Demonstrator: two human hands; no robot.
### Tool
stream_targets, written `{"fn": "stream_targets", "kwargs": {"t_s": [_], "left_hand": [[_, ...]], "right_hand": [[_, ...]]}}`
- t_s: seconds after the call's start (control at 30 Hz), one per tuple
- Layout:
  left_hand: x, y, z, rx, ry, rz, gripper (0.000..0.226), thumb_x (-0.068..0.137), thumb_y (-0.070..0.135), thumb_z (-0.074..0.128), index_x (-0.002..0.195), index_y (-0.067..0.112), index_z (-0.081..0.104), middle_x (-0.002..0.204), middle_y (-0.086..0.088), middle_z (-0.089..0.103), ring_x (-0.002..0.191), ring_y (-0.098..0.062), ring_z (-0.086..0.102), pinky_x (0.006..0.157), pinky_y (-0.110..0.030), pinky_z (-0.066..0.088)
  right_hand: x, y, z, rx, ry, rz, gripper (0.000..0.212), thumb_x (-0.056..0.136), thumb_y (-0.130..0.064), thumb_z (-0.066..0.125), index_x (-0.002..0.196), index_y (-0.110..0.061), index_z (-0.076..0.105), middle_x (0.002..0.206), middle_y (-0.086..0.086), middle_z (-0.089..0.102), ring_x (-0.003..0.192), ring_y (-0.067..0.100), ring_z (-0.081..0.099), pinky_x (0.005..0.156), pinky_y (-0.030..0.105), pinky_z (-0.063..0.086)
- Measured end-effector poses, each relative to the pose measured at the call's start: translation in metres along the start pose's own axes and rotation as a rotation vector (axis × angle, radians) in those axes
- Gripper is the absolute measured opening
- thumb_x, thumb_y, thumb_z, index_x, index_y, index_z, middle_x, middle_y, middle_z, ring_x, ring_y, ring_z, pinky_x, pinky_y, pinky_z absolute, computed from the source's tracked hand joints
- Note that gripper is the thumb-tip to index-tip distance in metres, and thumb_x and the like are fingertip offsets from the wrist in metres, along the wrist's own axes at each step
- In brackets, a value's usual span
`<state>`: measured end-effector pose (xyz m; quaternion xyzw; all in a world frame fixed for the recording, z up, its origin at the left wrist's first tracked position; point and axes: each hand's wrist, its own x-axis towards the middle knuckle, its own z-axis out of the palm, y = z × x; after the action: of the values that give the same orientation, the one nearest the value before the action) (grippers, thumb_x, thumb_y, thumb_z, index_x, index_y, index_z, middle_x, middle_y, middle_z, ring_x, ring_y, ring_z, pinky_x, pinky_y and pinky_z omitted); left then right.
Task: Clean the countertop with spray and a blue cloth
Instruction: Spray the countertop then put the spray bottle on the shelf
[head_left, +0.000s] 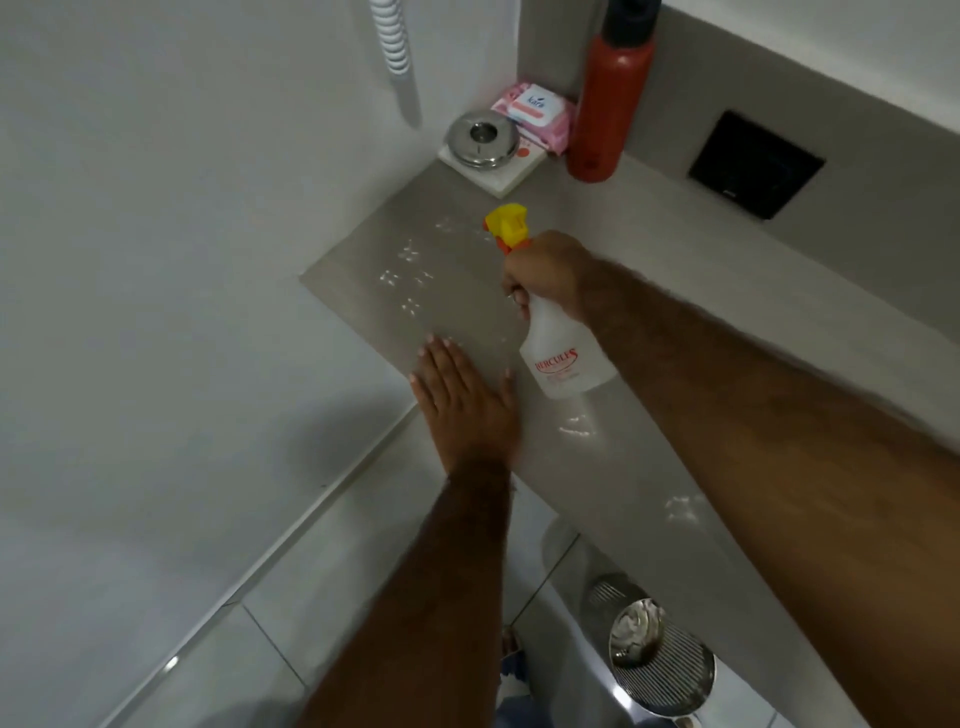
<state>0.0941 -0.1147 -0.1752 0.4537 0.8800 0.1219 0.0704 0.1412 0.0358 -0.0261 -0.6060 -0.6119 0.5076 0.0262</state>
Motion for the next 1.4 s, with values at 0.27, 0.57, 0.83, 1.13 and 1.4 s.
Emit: {"fn": "stream_targets", "kwargs": {"t_s": [0.27,0.57,0.83,1.13,1.4], "left_hand": [[0.000,-0.001,0.001,-0.007,0.011,0.000,0.081,0.102,0.057,0.030,0.156,-0.003,0.022,0.164,-0.022,0.022,0.153,-0.036,0.019,0.125,-0.051,0.010],[-0.003,0.003,-0.005,0.060,-0.036,-0.005,0.079,0.104,0.052,0.031,0.157,-0.004,0.016,0.165,-0.023,0.018,0.153,-0.037,0.015,0.125,-0.052,0.008],[-0.065,0.031,-0.009,-0.024,-0.028,-0.044,0.072,0.107,0.047,0.026,0.158,-0.002,0.013,0.167,-0.021,0.012,0.155,-0.035,0.010,0.126,-0.050,0.007],[-0.059,0.013,-0.002,0.065,-0.080,-0.036,0.081,0.103,0.058,0.015,0.159,0.000,0.003,0.169,-0.017,0.004,0.156,-0.032,0.003,0.126,-0.051,0.006],[-0.020,-0.009,-0.009,0.040,-0.076,0.011,0.080,0.104,0.056,0.023,0.159,0.000,0.006,0.169,-0.016,0.007,0.156,-0.030,0.004,0.126,-0.051,0.006]], "right_hand": [[-0.017,0.046,-0.018,-0.072,0.035,0.070,0.031,0.084,-0.001,0.064,0.053,-0.005,0.058,0.048,0.009,0.059,0.048,0.023,0.060,0.060,0.027,0.053],[-0.091,0.182,-0.098,0.053,0.157,0.243,0.023,0.079,0.001,0.061,0.057,-0.005,0.057,0.042,0.008,0.056,0.032,0.019,0.056,0.044,0.022,0.047],[-0.197,0.302,-0.098,0.229,0.073,0.327,0.009,0.081,0.005,0.064,0.076,-0.002,0.063,0.049,0.011,0.055,0.043,0.025,0.051,0.050,0.029,0.046],[-0.212,0.303,-0.056,0.198,0.017,0.326,0.013,0.078,0.006,0.057,0.069,-0.003,0.060,0.044,0.008,0.052,0.043,0.026,0.052,0.052,0.030,0.046],[-0.144,0.208,-0.035,-0.002,0.008,0.133,0.026,0.079,-0.001,0.063,0.055,-0.009,0.059,0.054,0.011,0.061,0.041,0.020,0.058,0.055,0.025,0.050]]}}
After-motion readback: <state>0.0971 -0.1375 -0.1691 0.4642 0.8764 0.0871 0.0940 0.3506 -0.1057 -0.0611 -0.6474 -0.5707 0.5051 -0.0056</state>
